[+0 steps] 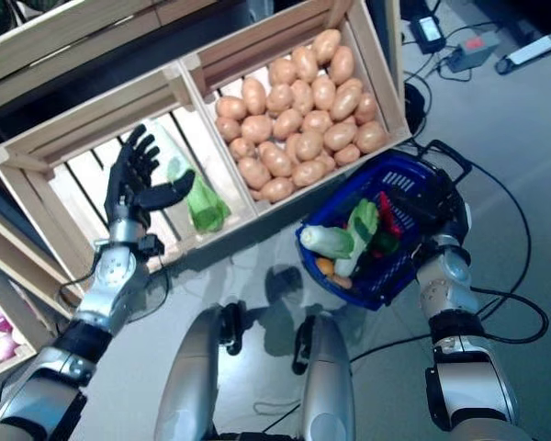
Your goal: Put vegetables into the basket
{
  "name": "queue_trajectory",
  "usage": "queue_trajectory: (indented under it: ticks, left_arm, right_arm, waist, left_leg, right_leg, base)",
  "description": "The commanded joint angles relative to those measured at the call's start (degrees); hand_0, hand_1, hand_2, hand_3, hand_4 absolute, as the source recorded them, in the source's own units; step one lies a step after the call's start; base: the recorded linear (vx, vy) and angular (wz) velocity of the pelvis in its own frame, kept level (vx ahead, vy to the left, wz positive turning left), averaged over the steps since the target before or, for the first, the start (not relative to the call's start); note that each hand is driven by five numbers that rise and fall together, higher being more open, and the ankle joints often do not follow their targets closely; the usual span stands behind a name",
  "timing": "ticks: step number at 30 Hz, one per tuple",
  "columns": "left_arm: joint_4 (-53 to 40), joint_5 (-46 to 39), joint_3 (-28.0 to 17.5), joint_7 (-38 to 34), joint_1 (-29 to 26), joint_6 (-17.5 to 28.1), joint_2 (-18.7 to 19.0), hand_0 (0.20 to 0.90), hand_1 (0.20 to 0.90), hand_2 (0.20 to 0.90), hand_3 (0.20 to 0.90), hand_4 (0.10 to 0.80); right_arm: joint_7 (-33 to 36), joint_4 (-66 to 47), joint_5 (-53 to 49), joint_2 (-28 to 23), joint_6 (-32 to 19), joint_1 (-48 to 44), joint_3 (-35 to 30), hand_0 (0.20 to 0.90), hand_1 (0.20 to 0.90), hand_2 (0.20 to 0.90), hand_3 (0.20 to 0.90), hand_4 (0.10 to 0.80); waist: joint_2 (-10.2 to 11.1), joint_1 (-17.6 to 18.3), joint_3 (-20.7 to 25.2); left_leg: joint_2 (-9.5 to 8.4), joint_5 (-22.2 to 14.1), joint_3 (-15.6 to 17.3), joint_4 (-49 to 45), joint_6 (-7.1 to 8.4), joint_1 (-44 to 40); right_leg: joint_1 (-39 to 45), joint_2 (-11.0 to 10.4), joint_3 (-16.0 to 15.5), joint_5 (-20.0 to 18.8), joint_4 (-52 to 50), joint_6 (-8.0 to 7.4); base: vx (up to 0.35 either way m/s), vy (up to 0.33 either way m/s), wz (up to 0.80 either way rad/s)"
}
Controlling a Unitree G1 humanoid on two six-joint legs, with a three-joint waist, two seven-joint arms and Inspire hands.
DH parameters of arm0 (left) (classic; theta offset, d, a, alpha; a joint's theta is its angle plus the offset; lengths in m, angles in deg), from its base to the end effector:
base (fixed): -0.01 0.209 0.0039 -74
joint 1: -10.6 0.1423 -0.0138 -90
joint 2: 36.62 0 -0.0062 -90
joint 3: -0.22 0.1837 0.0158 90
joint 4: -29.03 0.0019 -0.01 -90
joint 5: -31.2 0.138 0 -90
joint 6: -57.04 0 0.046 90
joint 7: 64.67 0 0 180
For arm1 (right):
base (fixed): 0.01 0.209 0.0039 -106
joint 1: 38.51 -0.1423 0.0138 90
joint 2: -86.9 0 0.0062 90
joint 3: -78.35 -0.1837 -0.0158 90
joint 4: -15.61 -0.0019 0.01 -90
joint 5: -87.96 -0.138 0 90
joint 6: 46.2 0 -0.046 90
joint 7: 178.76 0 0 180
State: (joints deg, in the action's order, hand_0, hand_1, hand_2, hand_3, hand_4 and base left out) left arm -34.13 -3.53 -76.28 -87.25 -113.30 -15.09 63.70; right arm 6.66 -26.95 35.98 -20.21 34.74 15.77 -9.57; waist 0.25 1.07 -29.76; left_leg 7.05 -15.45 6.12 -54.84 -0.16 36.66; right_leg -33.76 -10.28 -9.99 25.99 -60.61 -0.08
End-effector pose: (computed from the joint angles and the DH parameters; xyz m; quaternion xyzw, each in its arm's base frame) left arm 0.3054 0.1944 0.1265 -0.0710 -0.1654 0.1263 0.9755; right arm 0.3009 -0.2857 0.1037 0.1774 -0.0304 -0.1887 0.9654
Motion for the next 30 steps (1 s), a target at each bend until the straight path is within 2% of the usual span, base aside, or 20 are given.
queue_trajectory:
  ticks: [1,5,10,12,15,18,21,26,30]
  left_arm:
    - [1.56,-0.63,-2.4,-2.92,-6.29,2.8,-0.77,0.9,0.9,0.9,0.9,0.8]
    - [2.81,4.99,-2.31,-9.32,-9.24,1.88,-0.8,0.9,0.9,0.9,0.9,0.8]
    - [5.07,14.56,-2.93,-18.0,-10.13,0.81,1.65,0.9,0.9,0.9,0.9,0.8]
    - [6.69,22.68,-2.86,-21.71,-10.43,-0.34,4.19,0.9,0.9,0.9,0.9,0.8]
    - [8.77,33.19,-1.61,-23.85,-11.05,-4.65,8.14,0.9,0.9,0.9,0.9,0.8]
    - [12.59,42.81,0.39,-26.5,-11.83,-9.38,14.81,0.9,0.9,0.9,0.9,0.8]
    - [16.78,46.12,1.72,-29.33,-12.67,-13.73,20.26,0.9,0.9,0.9,0.9,0.8]
    - [18.59,52.32,3.69,-30.02,-13.35,-18.92,25.27,0.9,0.9,0.9,0.9,0.8]
    - [18.67,56.4,5.13,-27.91,-13.53,-20.52,28.28,0.9,0.9,0.9,0.9,0.8]
  right_arm:
    - [-1.32,-5.69,2.25,1.67,-3.4,-0.24,1.79,0.9,0.9,0.9,0.9,0.8]
    - [-0.43,-12.55,4.39,4.18,-4.55,1.28,4.13,0.9,0.9,0.9,0.9,0.8]
    - [-3.34,-24.02,8.28,7.32,-4.53,7.0,6.31,0.9,0.9,0.9,0.9,0.8]
    - [-5.21,-27.1,8.81,7.53,-4.34,9.96,6.97,0.9,0.9,0.9,0.9,0.8]
    - [-7.45,-28.99,9.08,6.77,-3.73,12.6,7.45,0.9,0.9,0.9,0.9,0.8]
    - [-9.51,-30.55,8.34,5.11,-3.92,15.63,7.99,0.9,0.9,0.9,0.9,0.8]
    - [-10.11,-30.23,8.41,4.13,-4.87,17.3,8.58,0.9,0.9,0.9,0.9,0.8]
    - [-9.93,-30.0,8.12,3.14,-4.85,18.41,8.5,0.9,0.9,0.9,0.9,0.8]
    - [-10.49,-29.7,8.25,2.46,-5.11,18.54,8.35,0.9,0.9,0.9,0.9,0.8]
  waist:
    - [2.31,1.78,4.9]
    - [2.77,3.12,4.79]
    - [3.19,4.76,4.47]
    - [3.29,5.38,4.32]
    - [3.32,5.92,4.12]
    - [3.17,6.53,3.7]
    - [2.89,6.91,3.08]
    - [2.4,6.99,2.28]
    - [1.92,6.79,1.81]
  left_leg:
    - [1.51,-2.96,-0.76,0.9,-0.22,-4.11]
    - [1.68,-3.07,-0.22,1.62,-0.2,-4.44]
    - [2.18,-3.56,0.49,0.98,-0.19,-3.99]
    - [2.5,-3.73,0.77,0.48,-0.17,-3.53]
    - [2.95,-3.74,1.09,0.21,-0.08,-3.13]
    - [3.33,-3.59,1.53,0.5,0.04,-2.69]
    - [3.61,-3.6,1.71,0.07,0.27,-1.79]
    - [3.51,-3.47,1.7,0.25,0.5,-1.13]
    - [3.21,-3.08,1.69,0.84,0.84,-0.66]
  right_leg:
    - [3.03,-1.42,0.25,-8.44,6.51,1.68]
    - [3.05,-0.83,1.38,-8.83,7.36,1.29]
    - [2.15,-0.02,2.83,-8.55,6.83,0.85]
    - [1.5,0.17,3.22,-8.43,6.36,0.7]
    - [0.91,0.35,3.54,-8.44,6.15,0.53]
    - [0.05,0.58,4.08,-8.45,6.21,0.28]
    - [-1.06,0.6,4.37,-8.41,5.84,0.14]
    - [-2.0,0.42,4.56,-8.47,5.67,0.0]
    - [-2.65,0.23,4.64,-8.73,5.84,-0.19]
  base:
    - [0.044,0.042,-0.21]
    - [0.016,0.047,-0.18]
    - [0.021,0.05,-0.25]
    - [0.016,0.053,-0.19]
    - [0.01,0.046,-0.07]
    - [-0.01,0.054,-0.05]
    - [-0.017,0.059,-0.1]
    - [-0.011,0.037,-0.04]
    - [-0.025,0.035,0.01]
